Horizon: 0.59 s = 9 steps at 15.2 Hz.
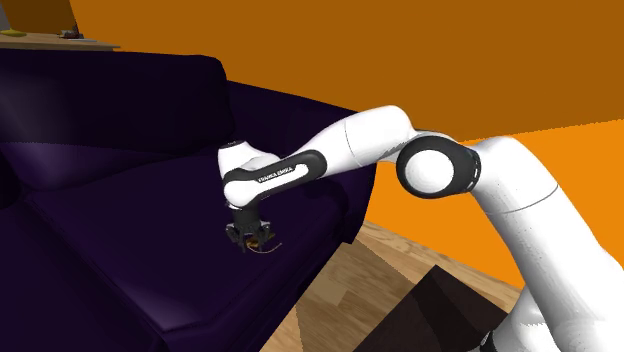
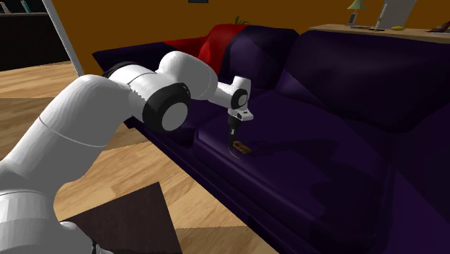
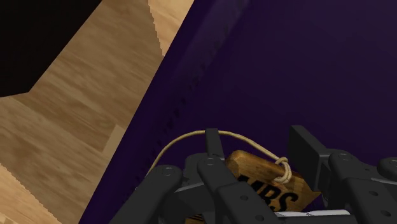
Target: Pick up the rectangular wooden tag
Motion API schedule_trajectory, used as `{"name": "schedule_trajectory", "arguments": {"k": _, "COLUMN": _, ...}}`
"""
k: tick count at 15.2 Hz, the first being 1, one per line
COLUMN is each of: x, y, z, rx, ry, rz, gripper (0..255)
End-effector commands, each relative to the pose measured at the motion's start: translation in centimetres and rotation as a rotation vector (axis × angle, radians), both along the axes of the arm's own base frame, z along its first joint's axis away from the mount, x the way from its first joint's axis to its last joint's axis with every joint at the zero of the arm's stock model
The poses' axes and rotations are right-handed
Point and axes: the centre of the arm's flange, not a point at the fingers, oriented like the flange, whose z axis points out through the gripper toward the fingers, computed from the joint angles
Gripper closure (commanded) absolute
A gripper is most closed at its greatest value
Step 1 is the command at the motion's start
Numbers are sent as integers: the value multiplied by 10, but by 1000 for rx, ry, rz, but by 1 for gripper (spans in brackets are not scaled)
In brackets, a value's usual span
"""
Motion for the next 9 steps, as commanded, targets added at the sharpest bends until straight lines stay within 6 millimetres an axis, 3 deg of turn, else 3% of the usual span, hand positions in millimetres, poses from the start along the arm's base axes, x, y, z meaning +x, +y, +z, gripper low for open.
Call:
{"name": "schedule_trajectory", "arguments": {"k": 1, "x": 0, "y": 0, "z": 10, "rx": 0, "ry": 0, "rz": 0, "gripper": 255}}
{"name": "schedule_trajectory", "arguments": {"k": 9, "x": 0, "y": 0, "z": 53, "rx": 0, "ry": 0, "rz": 0, "gripper": 255}}
